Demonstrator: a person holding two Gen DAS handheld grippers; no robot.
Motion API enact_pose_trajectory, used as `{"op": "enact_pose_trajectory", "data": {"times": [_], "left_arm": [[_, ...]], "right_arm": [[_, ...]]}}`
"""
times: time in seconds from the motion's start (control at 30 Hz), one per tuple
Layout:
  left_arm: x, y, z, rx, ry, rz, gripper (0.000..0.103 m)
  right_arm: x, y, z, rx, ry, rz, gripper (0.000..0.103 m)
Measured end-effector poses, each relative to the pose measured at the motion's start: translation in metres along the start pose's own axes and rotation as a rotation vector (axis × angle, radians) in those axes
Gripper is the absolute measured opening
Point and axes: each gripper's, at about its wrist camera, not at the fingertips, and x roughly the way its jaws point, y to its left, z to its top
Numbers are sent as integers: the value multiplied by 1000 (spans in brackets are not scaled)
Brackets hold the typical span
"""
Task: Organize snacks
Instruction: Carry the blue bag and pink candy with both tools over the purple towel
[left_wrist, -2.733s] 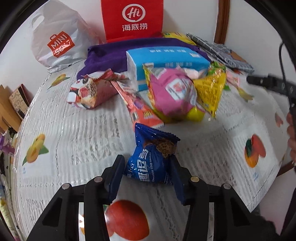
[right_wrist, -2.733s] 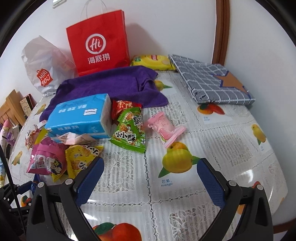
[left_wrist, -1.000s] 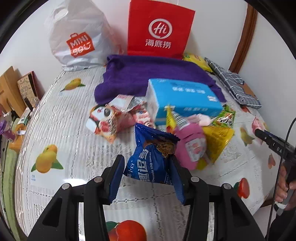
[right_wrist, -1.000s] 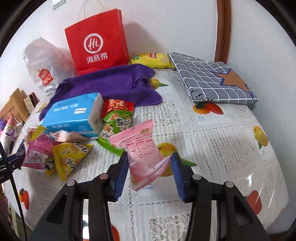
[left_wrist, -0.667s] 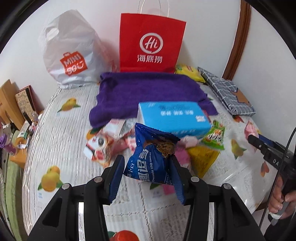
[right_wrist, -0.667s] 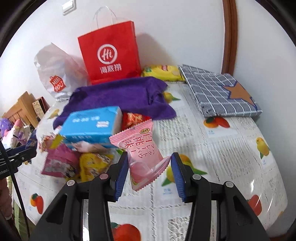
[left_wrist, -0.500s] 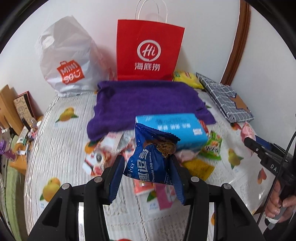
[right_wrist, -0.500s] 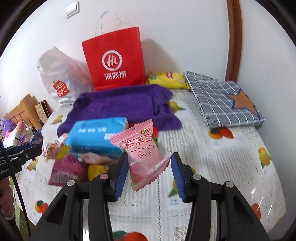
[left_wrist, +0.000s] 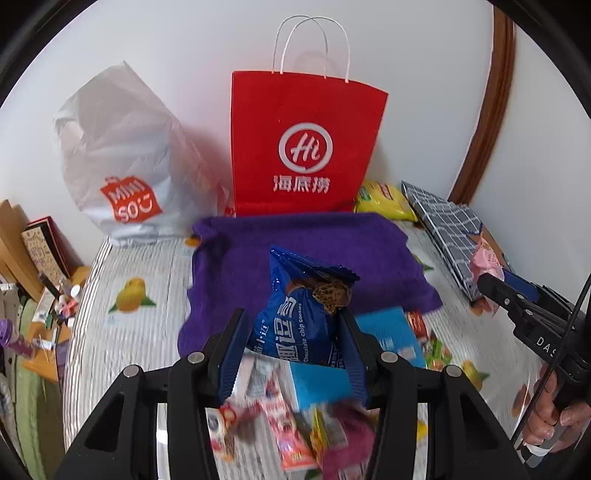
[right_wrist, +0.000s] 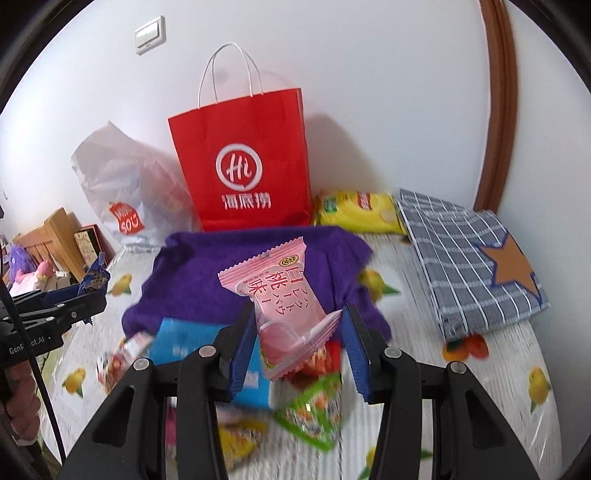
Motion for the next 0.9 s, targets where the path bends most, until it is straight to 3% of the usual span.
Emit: {"op": "enact_pose_trajectory", "data": {"times": [0.43, 0.9], "left_arm": [[52, 9, 48, 7, 4, -3, 47], [133, 31, 71, -38, 79, -5, 47]], "right_arm": [[63, 0, 46, -4, 15, -2, 46], [157, -17, 66, -4, 122, -41, 46]]}}
